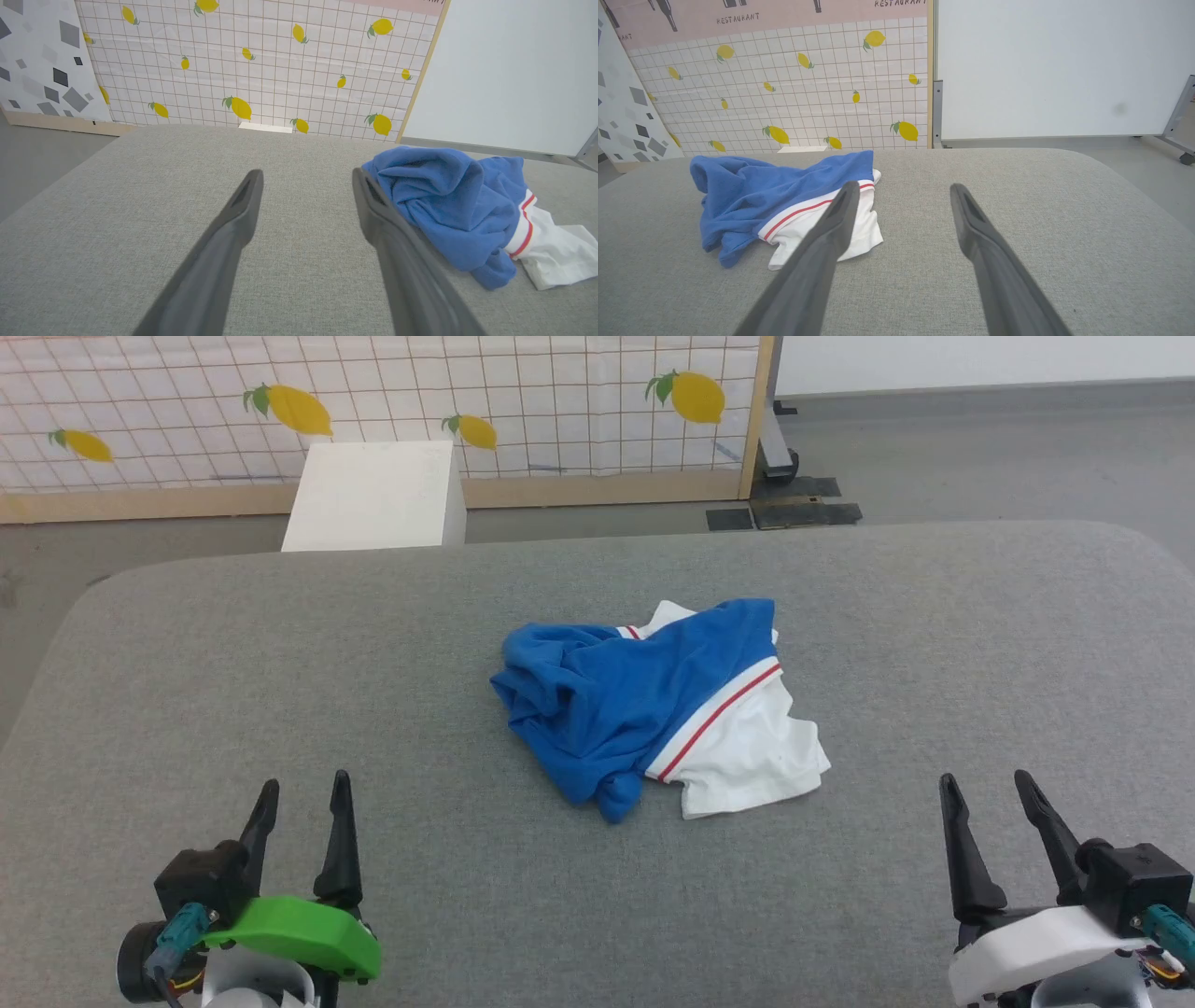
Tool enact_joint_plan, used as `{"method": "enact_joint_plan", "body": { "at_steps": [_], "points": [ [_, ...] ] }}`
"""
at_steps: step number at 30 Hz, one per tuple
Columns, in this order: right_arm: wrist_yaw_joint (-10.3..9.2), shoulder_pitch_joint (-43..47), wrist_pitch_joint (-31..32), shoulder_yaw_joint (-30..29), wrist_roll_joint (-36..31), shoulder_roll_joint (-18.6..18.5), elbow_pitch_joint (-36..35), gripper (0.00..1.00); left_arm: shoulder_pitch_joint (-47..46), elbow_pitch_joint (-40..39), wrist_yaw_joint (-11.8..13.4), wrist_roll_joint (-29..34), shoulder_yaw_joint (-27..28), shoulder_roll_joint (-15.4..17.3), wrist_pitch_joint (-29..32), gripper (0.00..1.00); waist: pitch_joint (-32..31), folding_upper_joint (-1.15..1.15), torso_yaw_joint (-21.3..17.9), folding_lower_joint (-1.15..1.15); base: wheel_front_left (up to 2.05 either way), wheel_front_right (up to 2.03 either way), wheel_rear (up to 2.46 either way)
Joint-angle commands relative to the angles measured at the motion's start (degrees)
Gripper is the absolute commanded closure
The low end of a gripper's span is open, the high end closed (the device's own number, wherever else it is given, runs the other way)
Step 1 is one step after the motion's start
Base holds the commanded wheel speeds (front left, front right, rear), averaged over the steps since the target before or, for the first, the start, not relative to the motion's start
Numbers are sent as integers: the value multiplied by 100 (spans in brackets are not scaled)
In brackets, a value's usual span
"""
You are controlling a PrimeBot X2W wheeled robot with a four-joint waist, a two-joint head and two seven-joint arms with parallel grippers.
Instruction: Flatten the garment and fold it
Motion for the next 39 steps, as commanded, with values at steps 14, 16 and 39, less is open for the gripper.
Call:
{"method": "enact_joint_plan", "body": {
  "at_steps": [14,16,39],
  "points": [
    [-9,-746,1018,-382,-55,1,646,0,-120,-40,-378,370,303,-480,-27,0,151,69,450,0,0,0,0],
    [-9,-1364,1913,-278,298,-204,1376,0,-225,-69,-495,484,348,-618,-27,0,311,69,615,0,0,0,0],
    [-9,-3782,5437,1711,2351,-1219,4200,0,-835,-170,-889,805,616,-1092,-27,0,1379,69,1296,0,0,0,0]
  ]
}}
